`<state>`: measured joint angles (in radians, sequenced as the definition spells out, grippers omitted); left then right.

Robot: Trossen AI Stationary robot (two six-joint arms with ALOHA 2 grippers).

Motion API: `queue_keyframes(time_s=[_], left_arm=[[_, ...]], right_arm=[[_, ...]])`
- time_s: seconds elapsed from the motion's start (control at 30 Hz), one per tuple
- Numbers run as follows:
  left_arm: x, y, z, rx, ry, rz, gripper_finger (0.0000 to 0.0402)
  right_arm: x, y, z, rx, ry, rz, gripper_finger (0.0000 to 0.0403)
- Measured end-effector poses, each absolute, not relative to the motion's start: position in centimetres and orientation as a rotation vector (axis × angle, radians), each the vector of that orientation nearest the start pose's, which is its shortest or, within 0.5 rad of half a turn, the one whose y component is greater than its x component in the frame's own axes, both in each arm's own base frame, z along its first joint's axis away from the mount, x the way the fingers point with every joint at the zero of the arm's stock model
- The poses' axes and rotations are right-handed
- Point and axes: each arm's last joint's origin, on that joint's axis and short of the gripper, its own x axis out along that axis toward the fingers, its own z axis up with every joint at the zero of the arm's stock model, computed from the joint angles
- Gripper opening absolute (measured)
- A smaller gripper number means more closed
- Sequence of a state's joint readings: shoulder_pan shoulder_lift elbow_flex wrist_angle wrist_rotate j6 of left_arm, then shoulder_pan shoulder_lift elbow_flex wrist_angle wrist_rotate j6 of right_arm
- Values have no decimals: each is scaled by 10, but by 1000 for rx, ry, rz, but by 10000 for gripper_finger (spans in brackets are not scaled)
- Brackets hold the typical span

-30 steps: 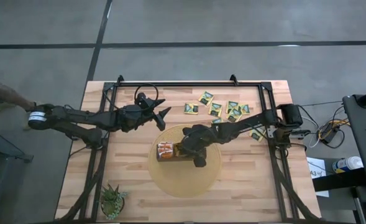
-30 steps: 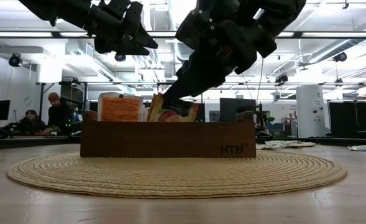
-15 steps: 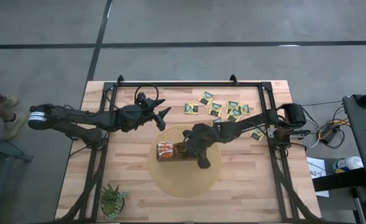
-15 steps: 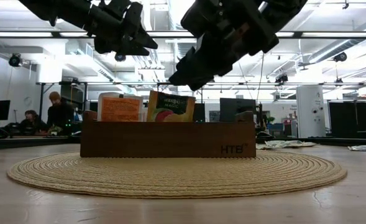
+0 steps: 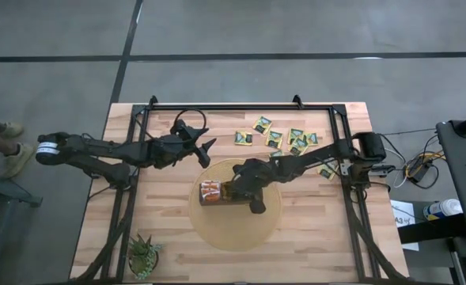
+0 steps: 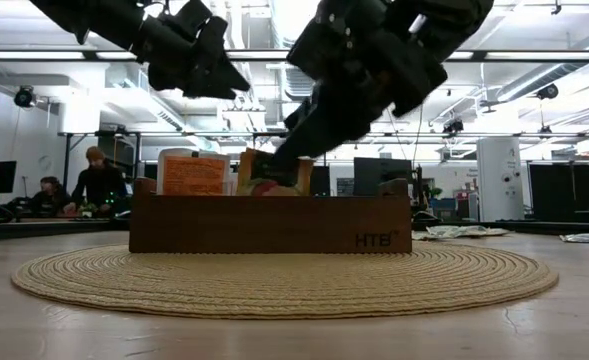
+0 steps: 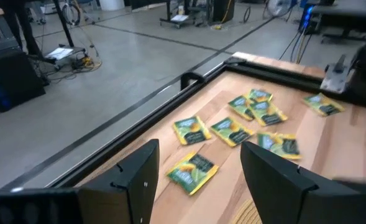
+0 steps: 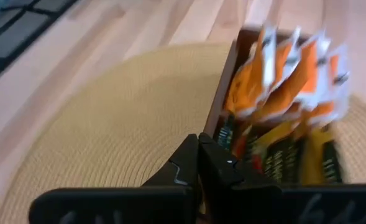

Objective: Pick & Place Tea
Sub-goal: Put the orange tea bag into the middle section of the wooden organizer

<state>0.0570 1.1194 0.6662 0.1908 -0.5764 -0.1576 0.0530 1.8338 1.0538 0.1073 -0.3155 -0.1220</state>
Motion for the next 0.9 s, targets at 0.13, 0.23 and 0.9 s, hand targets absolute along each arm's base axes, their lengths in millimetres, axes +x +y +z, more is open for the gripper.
queue_keyframes(time_s=[0.13,0.23,0.9], left_arm=[[237,31,259,-79,251,709,220],[234,32,257,-86,296,789,220],[202,59,228,-522,589,1032,220]], right_arm=[[374,25,186,-43,606,406,8],[368,19,198,-53,602,420,8],[297,-71,216,-50,551,172,8]])
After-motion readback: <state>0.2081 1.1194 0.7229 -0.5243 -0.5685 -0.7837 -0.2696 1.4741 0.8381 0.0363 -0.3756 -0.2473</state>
